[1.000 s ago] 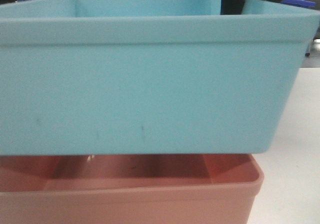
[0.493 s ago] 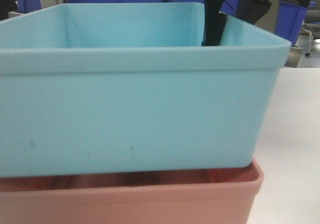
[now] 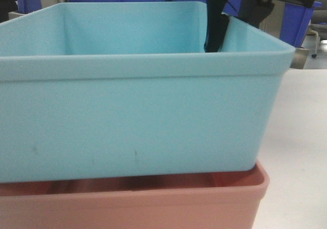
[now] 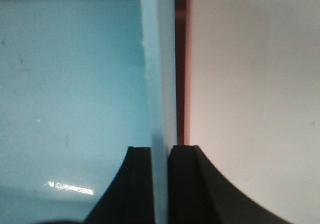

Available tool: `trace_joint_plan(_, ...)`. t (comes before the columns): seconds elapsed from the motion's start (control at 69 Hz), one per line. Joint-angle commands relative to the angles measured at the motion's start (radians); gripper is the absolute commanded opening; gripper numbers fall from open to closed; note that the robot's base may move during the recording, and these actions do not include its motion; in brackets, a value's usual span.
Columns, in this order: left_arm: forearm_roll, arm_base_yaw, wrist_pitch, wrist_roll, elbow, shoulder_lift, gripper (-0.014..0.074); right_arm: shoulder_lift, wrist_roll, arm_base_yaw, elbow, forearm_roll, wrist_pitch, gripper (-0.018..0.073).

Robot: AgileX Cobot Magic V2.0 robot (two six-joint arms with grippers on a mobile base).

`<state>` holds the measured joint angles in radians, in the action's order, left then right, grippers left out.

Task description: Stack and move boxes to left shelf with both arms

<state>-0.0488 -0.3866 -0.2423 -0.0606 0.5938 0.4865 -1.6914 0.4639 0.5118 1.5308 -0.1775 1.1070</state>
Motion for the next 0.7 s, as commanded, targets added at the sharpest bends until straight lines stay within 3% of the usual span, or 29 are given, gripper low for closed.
trace_joint_plan(0.0,-0.009,-0.005,0.086,0.002,0.031,0.003,0.0335,0.056,-0.007,0.000,0.034,-0.023,-0.055,0.0057)
trace_joint_plan(0.681,-0.009,-0.005,0.088,0.002,0.031,0.003,0.0335,0.056,-0.007,0.003,-0.051,-0.024,-0.105,0.0057)
